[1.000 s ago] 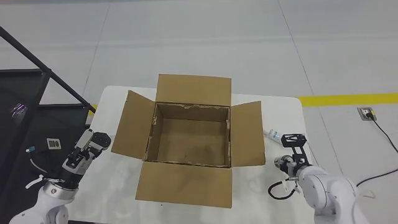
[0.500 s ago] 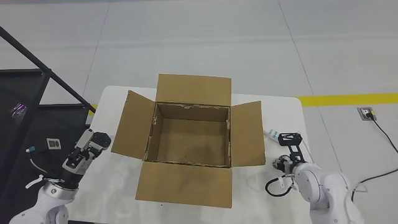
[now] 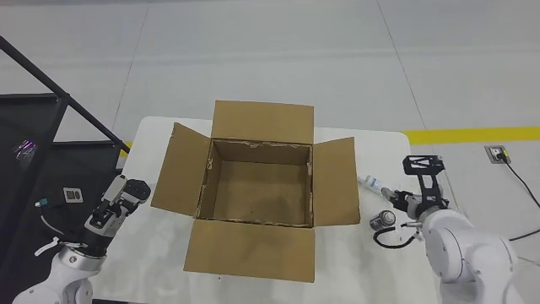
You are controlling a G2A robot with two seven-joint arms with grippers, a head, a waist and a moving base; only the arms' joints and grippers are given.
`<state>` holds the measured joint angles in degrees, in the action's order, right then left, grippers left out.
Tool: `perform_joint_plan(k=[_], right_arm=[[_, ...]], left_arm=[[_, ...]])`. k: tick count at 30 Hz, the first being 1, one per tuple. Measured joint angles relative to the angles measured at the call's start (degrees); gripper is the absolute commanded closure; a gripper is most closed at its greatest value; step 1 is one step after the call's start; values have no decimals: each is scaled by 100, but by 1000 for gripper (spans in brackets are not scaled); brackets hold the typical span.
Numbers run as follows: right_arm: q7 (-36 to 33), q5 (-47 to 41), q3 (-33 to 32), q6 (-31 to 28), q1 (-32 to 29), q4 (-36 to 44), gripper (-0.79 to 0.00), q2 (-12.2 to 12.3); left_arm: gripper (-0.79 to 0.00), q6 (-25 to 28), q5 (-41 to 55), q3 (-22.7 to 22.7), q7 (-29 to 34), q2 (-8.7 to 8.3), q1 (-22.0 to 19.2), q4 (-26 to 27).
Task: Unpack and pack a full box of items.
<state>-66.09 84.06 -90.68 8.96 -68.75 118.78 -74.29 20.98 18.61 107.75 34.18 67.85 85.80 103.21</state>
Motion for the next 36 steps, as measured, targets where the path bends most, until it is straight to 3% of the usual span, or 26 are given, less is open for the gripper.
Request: perform_joint_plan(k=[3,5,8,14,20,36], right_arm=[[124,43,49,261,220,361,-785,-23],[302,-551,178,194,414,364,-785,-57],[266,-1535,364,-200,684,22,-785,-75],[-305,-2257,772,-496,1321,-931,-785,-89],[-550,-2570,1112,-548,1732,-1518,-785,-107],[-627,-2571,1947,-474,2222,-1905,-785,-153]], left_arm=[[-785,0,0,0,0,0,0,0],[-785,0,0,0,0,0,0,0],[-785,0,0,0,0,0,0,0],[-785,0,0,0,0,0,0,0],[-785,0,0,0,0,0,0,0],[-785,0,0,0,0,0,0,0]])
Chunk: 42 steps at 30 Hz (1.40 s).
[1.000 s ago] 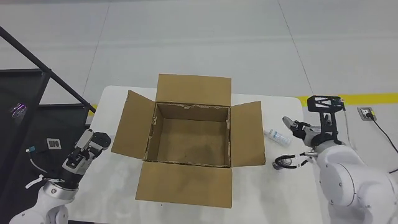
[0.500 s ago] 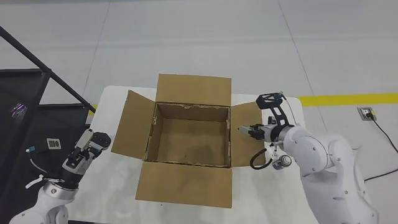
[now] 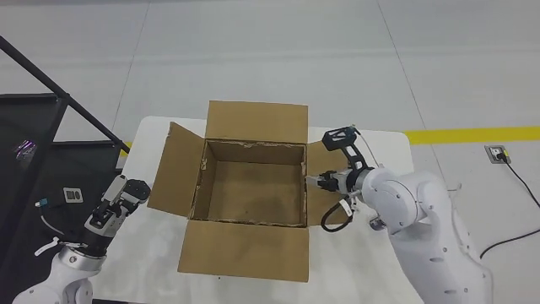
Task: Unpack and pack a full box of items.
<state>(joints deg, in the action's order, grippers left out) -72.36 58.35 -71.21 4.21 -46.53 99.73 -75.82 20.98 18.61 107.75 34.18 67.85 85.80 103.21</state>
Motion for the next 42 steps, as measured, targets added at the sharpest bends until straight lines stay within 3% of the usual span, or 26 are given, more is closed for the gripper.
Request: perform_joint_plan(k=[16,24,29,35,42], right_arm=[[-121,518,449,358,139,221,-785,-18],[71,2235,-358,1159,-755,1425,-785,145],[-638,3279,-833,1230,-1457,1666,-785,227],[-1151,3031,-1083,1171,-1852,1461,-785,220],[-725,2316,-1392,1187,-2002,1065,-785,196]], left_arm=[[-785,0,0,0,0,0,0,0],[-785,0,0,0,0,0,0,0],[-785,0,0,0,0,0,0,0],[-785,0,0,0,0,0,0,0],[-785,0,0,0,0,0,0,0]])
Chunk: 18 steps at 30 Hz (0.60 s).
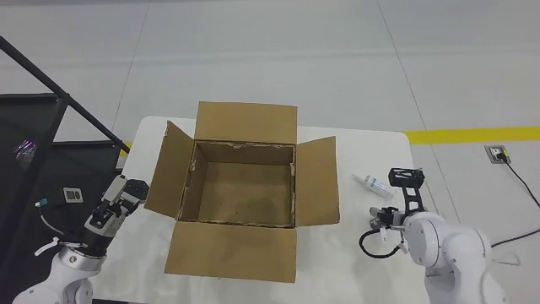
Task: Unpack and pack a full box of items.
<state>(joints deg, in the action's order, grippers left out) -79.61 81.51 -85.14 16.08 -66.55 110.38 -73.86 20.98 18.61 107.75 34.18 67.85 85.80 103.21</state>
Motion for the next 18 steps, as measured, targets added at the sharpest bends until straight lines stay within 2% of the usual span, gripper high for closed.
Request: perform_joint_plan(k=[11,13,14,15,16,18], right_arm=[[267,-605,-111,-121,259,-949,-785,-20],[244,-645,-104,-100,285,-1056,-653,-22],[239,-693,-102,-88,295,-1101,-520,-25],[246,-723,-106,-85,297,-1132,-489,-25],[260,-747,-108,-85,296,-1159,-409,-25],[295,-785,-107,-87,290,-1201,-305,-25]], left_arm=[[-785,0,0,0,0,0,0,0],[-785,0,0,0,0,0,0,0],[-785,0,0,0,0,0,0,0],[-785,0,0,0,0,0,0,0],[-785,0,0,0,0,0,0,0],[-785,0,0,0,0,0,0,0]])
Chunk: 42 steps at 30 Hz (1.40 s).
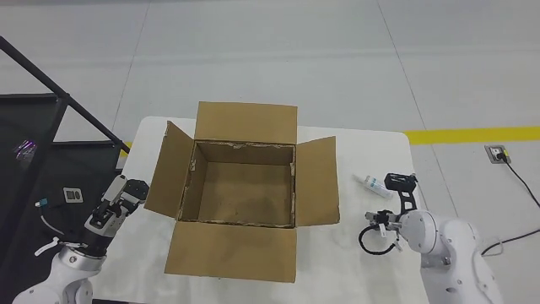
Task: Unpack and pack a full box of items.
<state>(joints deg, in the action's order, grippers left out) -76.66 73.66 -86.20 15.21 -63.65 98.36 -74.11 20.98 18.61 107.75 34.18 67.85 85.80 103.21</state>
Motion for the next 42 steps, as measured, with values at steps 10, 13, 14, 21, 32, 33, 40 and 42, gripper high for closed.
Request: perform_joint_plan(k=[10,13,14,21,32,33,40,42], right_arm=[[176,-21,-10,25,-45,91,0,11],[259,-97,-9,-13,-64,470,0,11],[268,-90,-14,-63,-52,673,0,17],[-211,983,525,-337,571,2147,0,32],[124,565,2780,-705,3032,1195,0,-375],[201,375,2990,-746,3211,985,0,-435],[674,-943,4431,-1079,4292,-1095,0,-956],[840,-1309,4805,-1204,4488,-1797,0,-1140]], left_arm=[[-785,0,0,0,0,0,0,0],[-785,0,0,0,0,0,0,0],[-785,0,0,0,0,0,0,0],[-785,0,0,0,0,0,0,0],[-785,-56,-3,56,-237,4,52,7],[-785,-60,12,84,-291,4,67,1],[-785,-20,219,430,-512,-12,192,-117],[-785,-26,313,530,-539,-16,232,-150]])
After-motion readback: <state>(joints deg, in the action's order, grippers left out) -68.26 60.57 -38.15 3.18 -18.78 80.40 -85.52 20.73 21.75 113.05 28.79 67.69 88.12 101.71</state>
